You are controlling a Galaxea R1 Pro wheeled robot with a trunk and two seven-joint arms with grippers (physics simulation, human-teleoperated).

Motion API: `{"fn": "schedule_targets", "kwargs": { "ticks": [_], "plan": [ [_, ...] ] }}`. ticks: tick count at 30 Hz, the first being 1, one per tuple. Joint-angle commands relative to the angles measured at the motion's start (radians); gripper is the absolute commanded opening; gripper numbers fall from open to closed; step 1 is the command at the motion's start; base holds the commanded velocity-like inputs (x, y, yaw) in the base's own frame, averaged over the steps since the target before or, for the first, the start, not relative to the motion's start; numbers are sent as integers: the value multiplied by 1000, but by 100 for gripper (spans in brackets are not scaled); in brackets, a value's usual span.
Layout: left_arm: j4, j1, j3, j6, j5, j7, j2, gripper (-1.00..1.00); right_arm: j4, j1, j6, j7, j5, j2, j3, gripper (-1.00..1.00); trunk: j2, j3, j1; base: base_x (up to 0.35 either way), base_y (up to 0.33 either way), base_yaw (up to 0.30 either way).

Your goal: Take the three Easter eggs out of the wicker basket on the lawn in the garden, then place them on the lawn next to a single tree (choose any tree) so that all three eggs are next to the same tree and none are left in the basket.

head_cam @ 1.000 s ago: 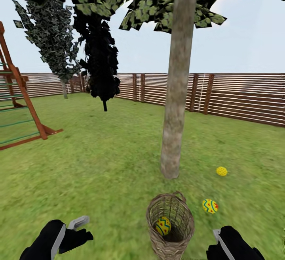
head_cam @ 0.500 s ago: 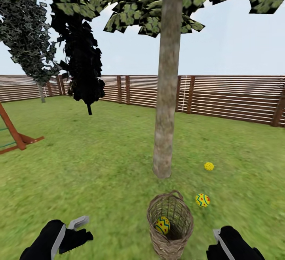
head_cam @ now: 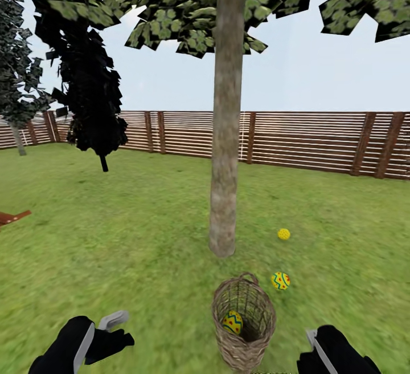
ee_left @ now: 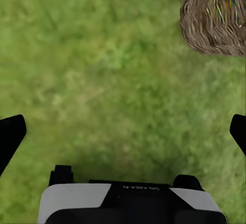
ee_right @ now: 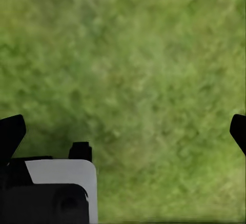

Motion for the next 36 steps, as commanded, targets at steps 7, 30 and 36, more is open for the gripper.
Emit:
{"fn": "schedule_targets", "kwargs": {
  "ticks": [7, 30, 36],
  "plan": [
    [-1, 0, 3, 4, -6, -7, -1, 100, -1, -1, 5, 6, 5, -1, 3, 100, 13, 10, -8, 0, 348, -279],
    [3, 0, 14, 4, 2, -9, 2, 100, -1, -1, 7, 6, 6, -1, 3, 100, 55, 35, -31, 128, 262, -100],
    [4, 0, 13, 4, 1, -8, 1, 100, -1, -1, 7, 4, 5, -3, 3, 100, 55, 35, -31, 342, 6, 0]
  ]
}}
